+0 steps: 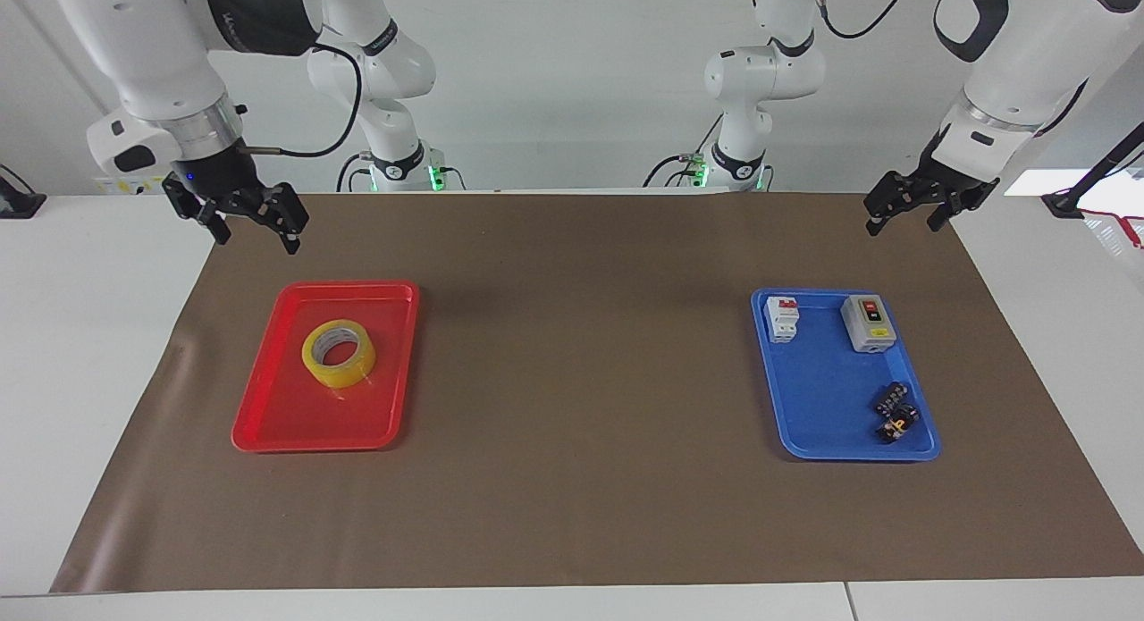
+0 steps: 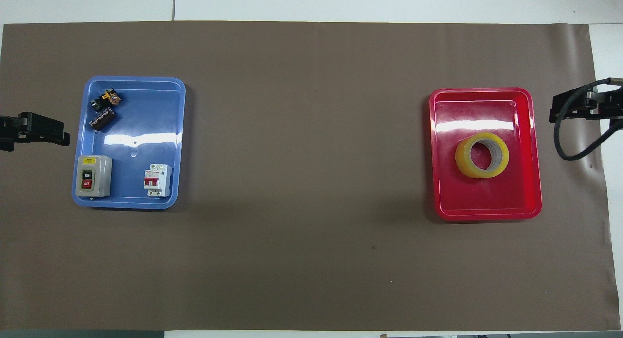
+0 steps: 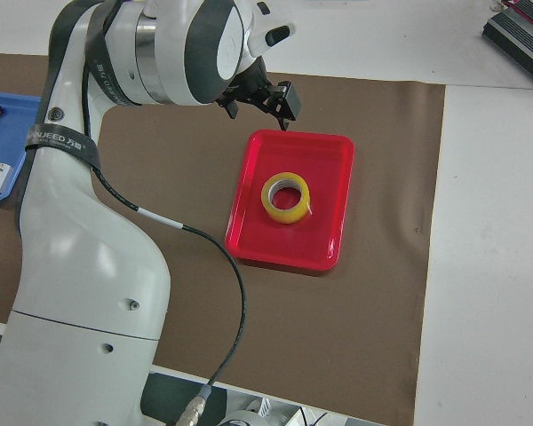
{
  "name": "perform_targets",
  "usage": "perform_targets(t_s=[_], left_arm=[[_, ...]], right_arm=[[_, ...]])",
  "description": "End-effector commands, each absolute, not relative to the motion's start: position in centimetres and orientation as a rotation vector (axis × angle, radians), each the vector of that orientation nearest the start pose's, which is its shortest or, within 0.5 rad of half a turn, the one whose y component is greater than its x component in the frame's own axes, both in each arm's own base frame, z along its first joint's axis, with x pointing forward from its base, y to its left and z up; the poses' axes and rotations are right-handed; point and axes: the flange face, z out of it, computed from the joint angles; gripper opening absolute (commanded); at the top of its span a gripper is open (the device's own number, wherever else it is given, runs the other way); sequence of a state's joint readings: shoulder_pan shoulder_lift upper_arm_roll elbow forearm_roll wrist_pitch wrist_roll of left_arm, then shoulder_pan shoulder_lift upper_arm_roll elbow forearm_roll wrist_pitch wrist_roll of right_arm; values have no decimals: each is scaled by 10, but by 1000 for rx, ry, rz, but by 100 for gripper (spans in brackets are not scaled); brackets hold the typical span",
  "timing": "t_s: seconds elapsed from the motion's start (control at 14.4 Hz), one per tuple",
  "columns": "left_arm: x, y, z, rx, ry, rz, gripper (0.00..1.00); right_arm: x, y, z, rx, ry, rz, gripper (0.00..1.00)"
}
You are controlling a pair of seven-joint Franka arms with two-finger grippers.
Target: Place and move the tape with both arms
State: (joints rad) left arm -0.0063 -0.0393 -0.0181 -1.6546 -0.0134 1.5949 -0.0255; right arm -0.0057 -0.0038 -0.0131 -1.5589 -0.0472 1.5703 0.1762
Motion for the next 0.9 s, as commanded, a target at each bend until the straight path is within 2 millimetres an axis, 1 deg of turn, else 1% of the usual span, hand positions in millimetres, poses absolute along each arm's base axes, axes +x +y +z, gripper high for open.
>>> perform_targets(t_s=[0.0, 0.07, 0.28, 0.42, 0.56, 0.62, 0.76, 0.83], left_arm=[[538, -12, 611, -3169, 9, 44, 100], [538, -12, 611, -3169, 9, 44, 100], [538, -13, 611, -3169, 11, 44, 100], [538, -13, 611, -3169, 11, 44, 100], [538, -13, 611, -3169, 11, 44, 100], [538, -13, 611, -3169, 11, 44, 100], [538, -12, 611, -3169, 9, 44, 100], [538, -12, 611, -3169, 9, 44, 100]], right_arm=[[549, -22, 631, -3165, 357, 4, 100], [547, -15, 630, -3169, 338, 13, 100], [546, -6, 630, -3176, 295, 30, 100], [543, 6, 629, -3182, 260, 60, 100], [543, 9, 629, -3184, 255, 60, 100], [542, 16, 630, -3189, 231, 54, 100], [543, 15, 630, -3201, 134, 49, 100], [542, 15, 630, -3203, 114, 51, 100]])
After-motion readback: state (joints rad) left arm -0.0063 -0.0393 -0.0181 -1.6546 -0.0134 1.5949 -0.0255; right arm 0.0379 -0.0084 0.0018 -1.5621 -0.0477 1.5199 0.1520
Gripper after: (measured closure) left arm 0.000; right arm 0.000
